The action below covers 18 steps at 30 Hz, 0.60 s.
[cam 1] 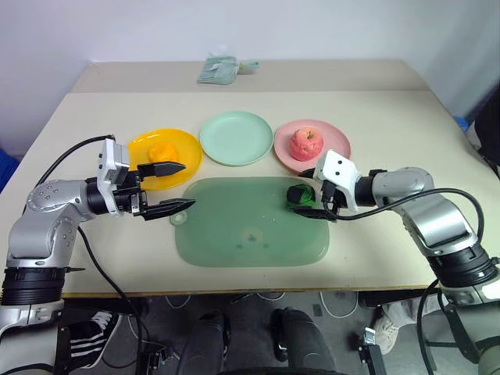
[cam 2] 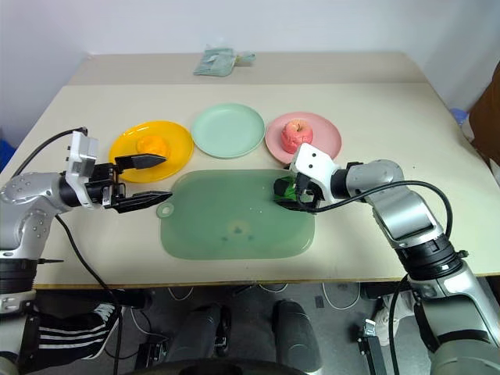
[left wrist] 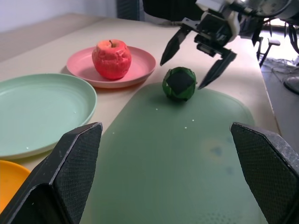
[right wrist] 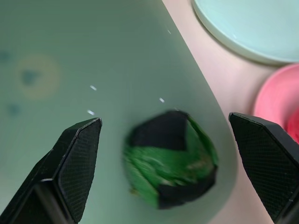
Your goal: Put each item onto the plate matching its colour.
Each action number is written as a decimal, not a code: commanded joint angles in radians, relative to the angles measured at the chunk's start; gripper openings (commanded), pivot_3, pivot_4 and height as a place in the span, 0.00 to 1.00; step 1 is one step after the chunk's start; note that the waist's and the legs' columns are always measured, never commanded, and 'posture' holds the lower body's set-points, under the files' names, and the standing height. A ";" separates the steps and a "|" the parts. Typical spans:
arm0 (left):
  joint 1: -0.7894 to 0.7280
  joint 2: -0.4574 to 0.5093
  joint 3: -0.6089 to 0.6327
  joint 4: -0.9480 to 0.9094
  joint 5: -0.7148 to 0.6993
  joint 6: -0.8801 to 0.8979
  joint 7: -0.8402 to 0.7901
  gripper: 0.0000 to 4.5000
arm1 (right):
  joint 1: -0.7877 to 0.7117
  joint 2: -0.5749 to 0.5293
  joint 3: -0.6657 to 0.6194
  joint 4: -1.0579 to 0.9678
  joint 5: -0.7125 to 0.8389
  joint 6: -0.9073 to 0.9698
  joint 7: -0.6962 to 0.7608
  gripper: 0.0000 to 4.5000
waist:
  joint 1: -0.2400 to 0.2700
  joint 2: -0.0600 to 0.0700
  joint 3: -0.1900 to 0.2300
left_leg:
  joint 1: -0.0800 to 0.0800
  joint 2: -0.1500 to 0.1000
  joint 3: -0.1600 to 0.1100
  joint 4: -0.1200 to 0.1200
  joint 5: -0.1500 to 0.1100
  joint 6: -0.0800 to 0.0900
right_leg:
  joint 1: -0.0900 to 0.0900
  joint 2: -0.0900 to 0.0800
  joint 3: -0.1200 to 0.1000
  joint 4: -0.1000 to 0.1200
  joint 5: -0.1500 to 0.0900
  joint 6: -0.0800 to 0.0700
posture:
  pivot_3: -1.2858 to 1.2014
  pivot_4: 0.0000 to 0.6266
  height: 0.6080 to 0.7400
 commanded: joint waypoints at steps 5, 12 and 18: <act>0.003 0.012 0.008 -0.025 0.001 -0.015 -0.003 1.00 | -0.007 0.013 -0.004 0.058 -0.046 -0.053 0.003 0.99 | 0.000 0.000 0.000 | 0.000 0.000 0.000 0.000 0.000 0.000 | 0.000 0.000 0.000 0.000 0.000 0.000 | 0.52 0.24 0.97; 0.001 0.014 0.013 -0.020 0.001 -0.015 0.001 1.00 | 0.009 0.006 -0.006 0.045 -0.045 -0.049 0.035 0.72 | 0.000 0.000 0.000 | 0.000 0.000 0.000 0.000 0.000 0.000 | 0.000 0.000 0.000 0.000 0.000 0.000 | 0.52 0.24 0.97; 0.000 0.010 0.014 -0.020 -0.002 -0.010 0.005 1.00 | -0.004 0.016 -0.040 0.028 -0.013 -0.009 0.036 0.72 | 0.000 0.000 0.000 | 0.000 0.000 0.000 0.000 0.000 0.000 | 0.000 0.000 0.000 0.000 0.000 0.000 | 0.52 0.24 0.97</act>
